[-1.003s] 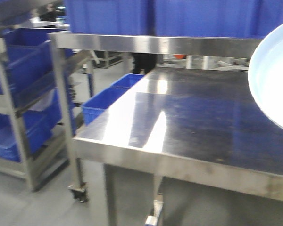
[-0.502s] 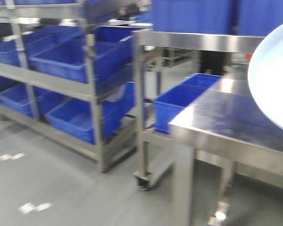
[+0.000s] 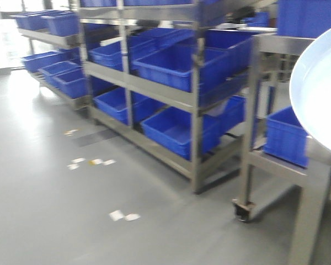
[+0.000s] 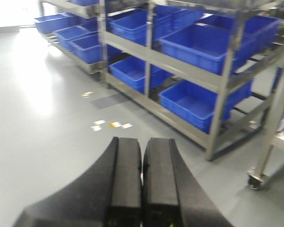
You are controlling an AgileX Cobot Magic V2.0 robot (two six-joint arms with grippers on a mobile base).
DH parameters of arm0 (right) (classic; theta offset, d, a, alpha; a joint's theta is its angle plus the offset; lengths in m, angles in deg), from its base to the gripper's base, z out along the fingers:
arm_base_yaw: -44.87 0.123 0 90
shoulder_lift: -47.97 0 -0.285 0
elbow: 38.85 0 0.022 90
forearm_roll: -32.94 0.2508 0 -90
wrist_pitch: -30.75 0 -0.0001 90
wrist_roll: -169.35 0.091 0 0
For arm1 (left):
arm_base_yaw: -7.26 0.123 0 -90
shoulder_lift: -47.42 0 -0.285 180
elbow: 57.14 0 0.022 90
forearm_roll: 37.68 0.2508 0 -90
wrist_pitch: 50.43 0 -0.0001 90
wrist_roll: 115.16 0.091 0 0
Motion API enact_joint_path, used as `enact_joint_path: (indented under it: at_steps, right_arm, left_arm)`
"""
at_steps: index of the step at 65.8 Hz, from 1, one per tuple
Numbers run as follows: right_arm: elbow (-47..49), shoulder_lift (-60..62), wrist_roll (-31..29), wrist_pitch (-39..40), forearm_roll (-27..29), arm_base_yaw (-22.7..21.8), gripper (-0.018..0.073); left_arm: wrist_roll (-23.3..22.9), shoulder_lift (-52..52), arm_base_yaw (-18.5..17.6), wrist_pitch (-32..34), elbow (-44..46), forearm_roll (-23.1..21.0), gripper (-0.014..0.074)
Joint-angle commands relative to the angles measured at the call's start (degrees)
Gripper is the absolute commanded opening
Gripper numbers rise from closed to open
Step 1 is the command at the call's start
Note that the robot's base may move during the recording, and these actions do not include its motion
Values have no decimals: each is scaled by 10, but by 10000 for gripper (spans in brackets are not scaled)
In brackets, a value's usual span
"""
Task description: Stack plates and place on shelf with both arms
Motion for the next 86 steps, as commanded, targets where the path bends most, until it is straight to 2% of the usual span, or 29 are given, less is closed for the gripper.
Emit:
enact_joint_path:
  at_steps: [1,86]
  right_arm:
    - [18,1,0,58,-4,-3,57]
    - [18,1,0,58,-4,-3,57]
  left_arm:
    - [2,3,-4,51,17,-2,83]
    - [2,3,-4,51,17,-2,83]
